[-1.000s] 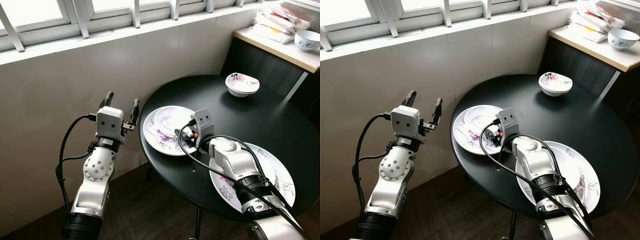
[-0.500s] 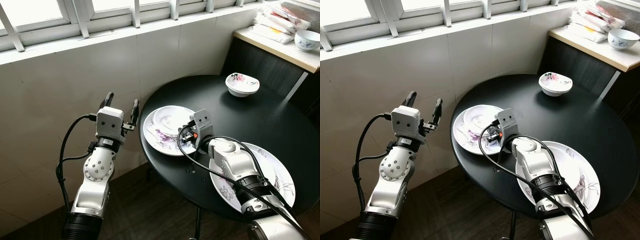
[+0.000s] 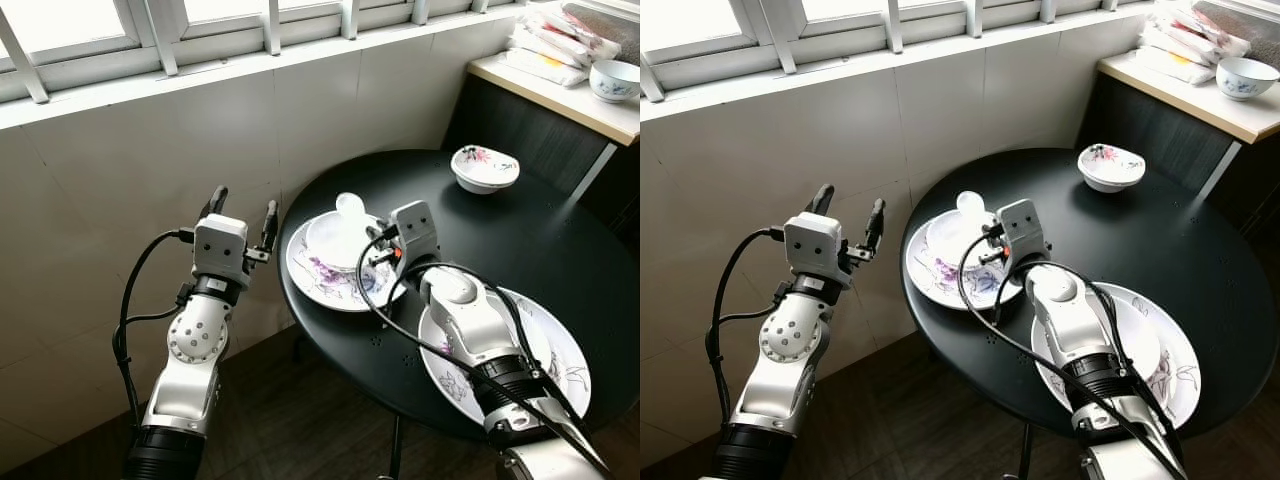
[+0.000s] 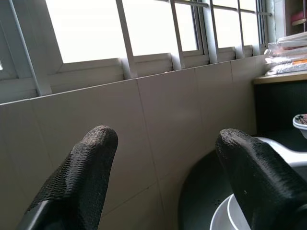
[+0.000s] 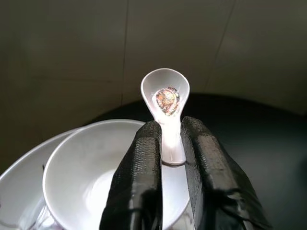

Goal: Kitchen organization

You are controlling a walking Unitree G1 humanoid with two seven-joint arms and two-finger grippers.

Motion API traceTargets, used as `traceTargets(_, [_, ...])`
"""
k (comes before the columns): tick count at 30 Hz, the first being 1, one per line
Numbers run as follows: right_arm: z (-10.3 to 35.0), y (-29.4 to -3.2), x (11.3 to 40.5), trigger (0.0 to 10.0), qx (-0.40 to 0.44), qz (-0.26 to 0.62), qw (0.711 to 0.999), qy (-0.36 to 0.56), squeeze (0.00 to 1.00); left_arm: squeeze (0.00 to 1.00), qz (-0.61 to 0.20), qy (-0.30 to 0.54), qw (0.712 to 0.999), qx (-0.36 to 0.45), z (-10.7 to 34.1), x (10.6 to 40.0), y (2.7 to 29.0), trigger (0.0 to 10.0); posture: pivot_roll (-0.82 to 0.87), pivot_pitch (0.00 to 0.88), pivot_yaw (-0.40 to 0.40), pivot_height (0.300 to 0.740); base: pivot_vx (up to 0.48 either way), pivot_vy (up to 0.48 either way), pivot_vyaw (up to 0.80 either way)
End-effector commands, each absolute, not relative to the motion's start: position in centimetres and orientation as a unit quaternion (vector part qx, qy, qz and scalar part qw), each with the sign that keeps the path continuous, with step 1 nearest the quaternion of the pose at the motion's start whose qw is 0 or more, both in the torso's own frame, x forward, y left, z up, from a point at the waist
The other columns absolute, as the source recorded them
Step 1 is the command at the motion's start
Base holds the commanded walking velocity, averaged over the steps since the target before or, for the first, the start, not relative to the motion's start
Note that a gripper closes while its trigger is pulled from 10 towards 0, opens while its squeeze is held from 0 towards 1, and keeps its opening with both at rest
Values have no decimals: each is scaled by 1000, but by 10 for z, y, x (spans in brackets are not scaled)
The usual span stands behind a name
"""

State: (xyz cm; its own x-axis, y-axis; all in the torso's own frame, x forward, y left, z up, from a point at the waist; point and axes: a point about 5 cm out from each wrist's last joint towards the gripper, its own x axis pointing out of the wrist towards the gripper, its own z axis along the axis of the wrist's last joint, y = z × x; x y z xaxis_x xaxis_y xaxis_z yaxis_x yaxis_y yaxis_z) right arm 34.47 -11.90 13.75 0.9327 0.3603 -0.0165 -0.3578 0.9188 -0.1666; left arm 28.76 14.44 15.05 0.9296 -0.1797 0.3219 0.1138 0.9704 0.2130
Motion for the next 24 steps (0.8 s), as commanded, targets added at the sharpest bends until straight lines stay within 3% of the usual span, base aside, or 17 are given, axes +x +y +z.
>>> traceTargets(1, [147,-120,344,0,-93,171,980,-41,0,0,-78,-170,977,101,150,288,143,10000,-13,0,-26,740,0,0,0])
traceTargets(16, [162,-109,336,0,-83,173,974,-122,0,0,-73,-166,979,94,149,289,145,10000,-9,0,-26,740,0,0,0])
traceTargets(22, [163,-107,334,0,-82,178,972,-129,0,0,-73,-163,979,93,148,289,145,10000,-11,0,-26,740,0,409,0])
traceTargets(24, [162,-107,333,0,-84,183,972,-125,0,0,-73,-164,979,94,148,289,145,10000,-11,0,-26,740,0,480,800])
